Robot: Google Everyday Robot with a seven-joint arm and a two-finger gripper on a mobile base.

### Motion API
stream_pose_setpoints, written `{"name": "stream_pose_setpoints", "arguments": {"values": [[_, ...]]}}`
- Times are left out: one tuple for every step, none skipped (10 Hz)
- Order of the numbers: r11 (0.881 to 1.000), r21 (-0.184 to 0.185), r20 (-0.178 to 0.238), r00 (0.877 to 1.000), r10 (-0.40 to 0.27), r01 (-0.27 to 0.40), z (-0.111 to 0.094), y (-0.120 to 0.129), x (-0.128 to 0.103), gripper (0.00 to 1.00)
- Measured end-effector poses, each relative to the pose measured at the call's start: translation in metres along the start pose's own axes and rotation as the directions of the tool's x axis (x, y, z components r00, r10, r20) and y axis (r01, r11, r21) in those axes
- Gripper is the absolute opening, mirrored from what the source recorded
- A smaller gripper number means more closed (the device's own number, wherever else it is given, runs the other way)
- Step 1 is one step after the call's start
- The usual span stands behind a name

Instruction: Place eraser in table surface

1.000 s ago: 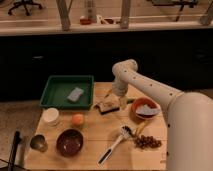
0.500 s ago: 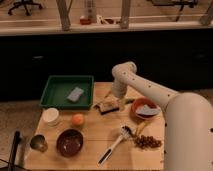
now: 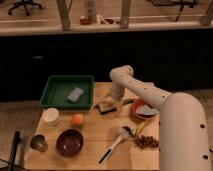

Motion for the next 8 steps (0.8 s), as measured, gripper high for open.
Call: {"name": "stream_pose_setpoints", "arguments": {"values": [[1.0,0.0,0.002,1.0,0.003,-0.003,0.003,0.0,0.0,0.79],[1.0,0.0,0.005,1.0,0.005,-0.005,0.008,-0.001,-0.003,0.71],[1.0,-0.001,0.008,1.0,0.004,-0.004,0.01,-0.003,-0.004,0.63],[1.0,-0.003,0.013,1.0,0.002,-0.002,0.014,-0.004,-0.007,0.53],[1.0,-0.003,0.017,1.0,0.001,-0.001,0.016,-0.005,-0.008,0.43],[1.0,-0.002,0.027,1.0,0.005,-0.004,0.016,-0.005,-0.007,0.31],[1.0,-0.002,0.028,1.0,0.003,-0.003,0.016,-0.005,-0.007,0.24],[1.0,-0.003,0.026,1.0,0.0,0.0,0.016,-0.006,-0.007,0.12]]}}
